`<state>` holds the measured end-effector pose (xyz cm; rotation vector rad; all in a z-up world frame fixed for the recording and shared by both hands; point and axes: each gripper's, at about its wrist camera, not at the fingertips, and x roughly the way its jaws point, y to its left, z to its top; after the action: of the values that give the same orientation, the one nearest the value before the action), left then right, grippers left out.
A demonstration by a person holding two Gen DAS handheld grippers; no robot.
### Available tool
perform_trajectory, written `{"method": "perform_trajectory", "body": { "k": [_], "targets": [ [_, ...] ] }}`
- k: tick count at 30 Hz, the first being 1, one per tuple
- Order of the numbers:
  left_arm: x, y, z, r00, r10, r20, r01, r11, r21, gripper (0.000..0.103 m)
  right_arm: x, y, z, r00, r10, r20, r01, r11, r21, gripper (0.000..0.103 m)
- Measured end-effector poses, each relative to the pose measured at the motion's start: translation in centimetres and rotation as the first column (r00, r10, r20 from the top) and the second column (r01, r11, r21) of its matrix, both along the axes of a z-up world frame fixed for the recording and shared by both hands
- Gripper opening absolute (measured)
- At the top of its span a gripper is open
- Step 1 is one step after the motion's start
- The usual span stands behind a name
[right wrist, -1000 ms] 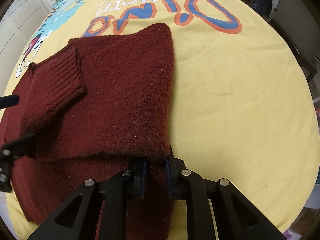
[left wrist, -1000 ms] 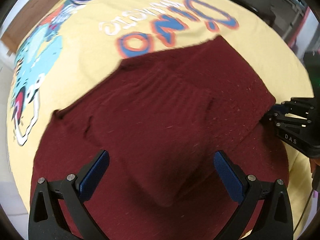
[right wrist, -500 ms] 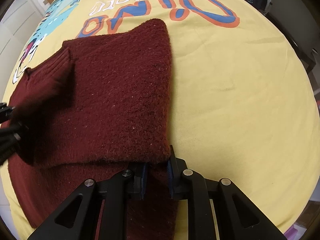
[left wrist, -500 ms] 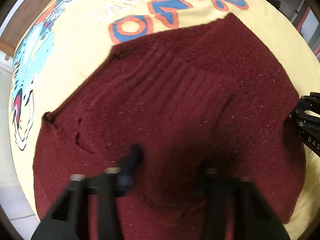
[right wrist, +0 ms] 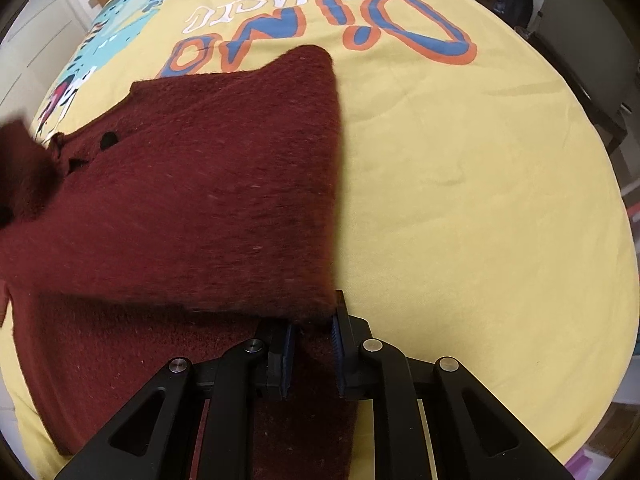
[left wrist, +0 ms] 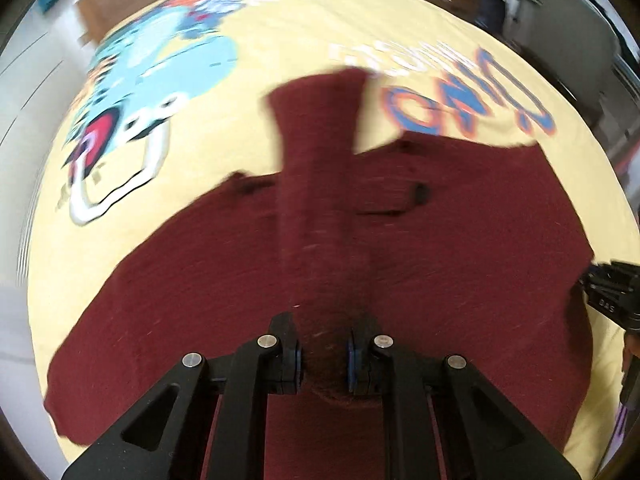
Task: Fold small clothes
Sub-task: 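Grasp the other sleeve cuff with the left tool, then fold the held sleeve across the sweater body with the left tool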
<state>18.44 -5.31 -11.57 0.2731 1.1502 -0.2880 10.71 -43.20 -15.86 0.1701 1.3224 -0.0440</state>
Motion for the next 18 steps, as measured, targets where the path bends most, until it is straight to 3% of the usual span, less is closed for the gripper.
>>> {"method": "perform_trajectory", "body": {
  "k": [4, 7, 12, 14, 18],
  "targets": [
    [-1.0, 2.9, -1.0, 0.997, 0.076, -0.018, -0.077, 0.995, -0.068, 0.016, 0.0, 0.4, -0.2, 1.000, 0.012, -0.007, -0.012, 1.000, -0.016, 0.016],
    [-1.3, 4.3, -2.8, 0.988, 0.132, -0.080, -0.140, 0.984, -0.108, 0.017, -0.1, 0.8, -0.3, 1.000, 0.016, -0.010, -0.016, 0.999, -0.029, 0.017],
    [-2.1, 6.7, -5.4, 0.962, 0.213, -0.171, -0.234, 0.966, -0.111, 0.031, 0.0, 0.7, -0.4, 1.000, 0.004, -0.015, -0.004, 1.000, -0.020, 0.018],
    [-1.9, 7.5, -5.8, 0.950, 0.245, -0.195, -0.271, 0.955, -0.122, 0.040, -0.2, 0.9, -0.2, 1.000, 0.008, -0.019, -0.008, 1.000, -0.017, 0.019],
    [-2.1, 9.9, -5.4, 0.930, 0.296, -0.216, -0.324, 0.940, -0.105, 0.046, -0.7, 1.4, 0.4, 0.999, 0.029, -0.027, -0.030, 0.999, -0.043, 0.027]
  ]
}}
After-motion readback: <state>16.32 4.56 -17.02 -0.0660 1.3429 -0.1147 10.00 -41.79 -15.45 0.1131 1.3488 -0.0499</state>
